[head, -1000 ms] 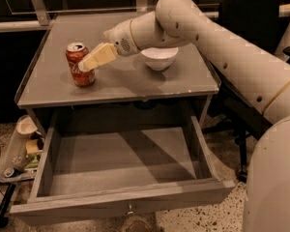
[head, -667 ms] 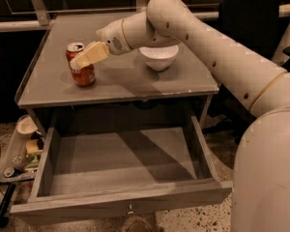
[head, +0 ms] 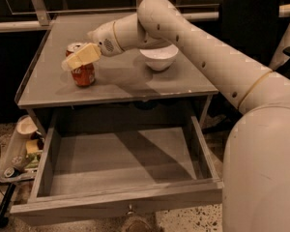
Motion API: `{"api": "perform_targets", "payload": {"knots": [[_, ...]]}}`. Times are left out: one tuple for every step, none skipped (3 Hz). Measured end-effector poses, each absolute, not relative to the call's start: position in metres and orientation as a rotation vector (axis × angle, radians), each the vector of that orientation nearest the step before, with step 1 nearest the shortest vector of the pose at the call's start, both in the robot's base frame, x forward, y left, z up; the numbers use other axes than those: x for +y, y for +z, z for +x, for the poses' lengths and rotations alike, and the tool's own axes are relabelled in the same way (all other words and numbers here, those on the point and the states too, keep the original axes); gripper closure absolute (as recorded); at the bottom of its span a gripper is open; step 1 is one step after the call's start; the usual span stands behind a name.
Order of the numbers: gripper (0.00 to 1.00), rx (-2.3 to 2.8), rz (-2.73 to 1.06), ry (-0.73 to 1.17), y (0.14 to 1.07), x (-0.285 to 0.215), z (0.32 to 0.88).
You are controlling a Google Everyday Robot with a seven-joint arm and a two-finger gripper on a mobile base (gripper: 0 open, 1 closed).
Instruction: Place coke can into top drawer
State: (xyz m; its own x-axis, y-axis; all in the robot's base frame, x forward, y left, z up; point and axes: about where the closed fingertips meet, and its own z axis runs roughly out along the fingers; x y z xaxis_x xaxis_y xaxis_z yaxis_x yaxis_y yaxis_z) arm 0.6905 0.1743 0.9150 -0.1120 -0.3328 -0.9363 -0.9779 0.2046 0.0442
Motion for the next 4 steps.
{"api": "perform_targets", "payload": {"knots": [[0.00,1.613,-1.245,0.969,0.9019,0.1772,0.6789],[0.00,1.595,-1.266,0.972,0.8986,0.1801,0.6717],[0.19,1.595,-1.266,0.972,0.8985,0.1802,0.6716],[0.42,1.595,-1.266,0.972,0.8985,0.1802,0.6716]]}}
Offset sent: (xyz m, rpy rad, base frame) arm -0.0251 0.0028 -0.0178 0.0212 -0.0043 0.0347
